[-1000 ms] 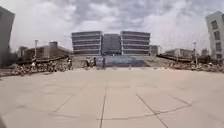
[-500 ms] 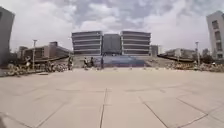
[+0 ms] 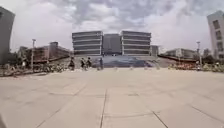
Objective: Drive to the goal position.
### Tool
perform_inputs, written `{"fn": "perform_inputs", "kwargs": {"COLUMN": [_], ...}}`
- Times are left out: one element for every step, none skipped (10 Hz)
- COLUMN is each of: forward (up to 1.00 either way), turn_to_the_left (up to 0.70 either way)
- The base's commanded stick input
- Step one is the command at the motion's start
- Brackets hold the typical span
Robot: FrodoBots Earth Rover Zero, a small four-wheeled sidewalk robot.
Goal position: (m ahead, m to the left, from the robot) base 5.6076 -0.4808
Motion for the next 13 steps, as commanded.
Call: {"fn": "perform_inputs", "kwargs": {"forward": [0.70, 0.70, 0.70, 0.70, 0.70, 0.70, 0.70, 0.70, 0.70, 0.70, 0.70, 0.70, 0.70], "turn_to_the_left": [0.00, 0.00, 0.00, 0.00, 0.00, 0.00, 0.00, 0.00, 0.00, 0.00, 0.00, 0.00, 0.00]}}
